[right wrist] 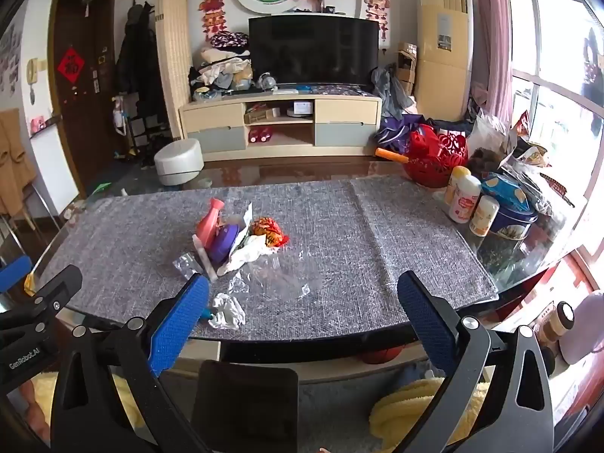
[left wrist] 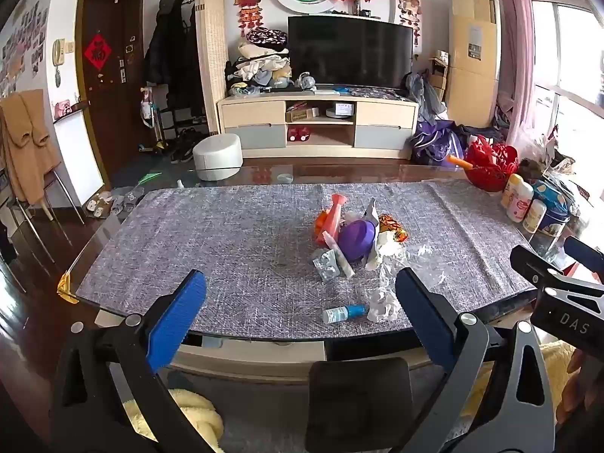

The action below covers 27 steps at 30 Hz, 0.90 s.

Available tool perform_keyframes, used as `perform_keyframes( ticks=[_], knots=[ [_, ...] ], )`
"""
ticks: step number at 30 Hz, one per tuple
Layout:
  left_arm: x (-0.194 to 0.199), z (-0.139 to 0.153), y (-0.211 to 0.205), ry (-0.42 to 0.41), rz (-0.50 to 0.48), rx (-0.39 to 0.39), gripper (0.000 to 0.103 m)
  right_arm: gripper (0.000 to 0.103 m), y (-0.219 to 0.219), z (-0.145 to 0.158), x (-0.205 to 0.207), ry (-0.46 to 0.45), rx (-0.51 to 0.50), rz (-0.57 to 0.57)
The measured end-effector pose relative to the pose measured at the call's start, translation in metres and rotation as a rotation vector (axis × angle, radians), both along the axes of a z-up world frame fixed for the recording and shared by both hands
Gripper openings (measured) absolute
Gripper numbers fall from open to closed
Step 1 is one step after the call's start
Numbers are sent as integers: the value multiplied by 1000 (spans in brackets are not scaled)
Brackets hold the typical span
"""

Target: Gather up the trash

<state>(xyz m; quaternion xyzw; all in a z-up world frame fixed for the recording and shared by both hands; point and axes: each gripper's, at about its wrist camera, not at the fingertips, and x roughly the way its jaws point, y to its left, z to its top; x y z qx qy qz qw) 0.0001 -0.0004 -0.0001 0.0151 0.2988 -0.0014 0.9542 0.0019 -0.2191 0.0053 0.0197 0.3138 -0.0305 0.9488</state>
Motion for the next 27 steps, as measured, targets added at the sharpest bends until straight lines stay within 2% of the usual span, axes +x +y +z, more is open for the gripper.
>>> perform_keyframes(
  ticks=[15, 17, 27],
  knots=[
    [1, -1, -3, -5, 0, -14, 95, 100, 8, -8, 1, -9, 0, -10],
    [0, 0, -3, -3, 1, -18, 95, 100, -1, 0, 0, -5, 11, -7],
    [-2, 6, -3, -8, -6, -23, 95, 100, 0, 1, 0, -8, 8, -8]
  ],
)
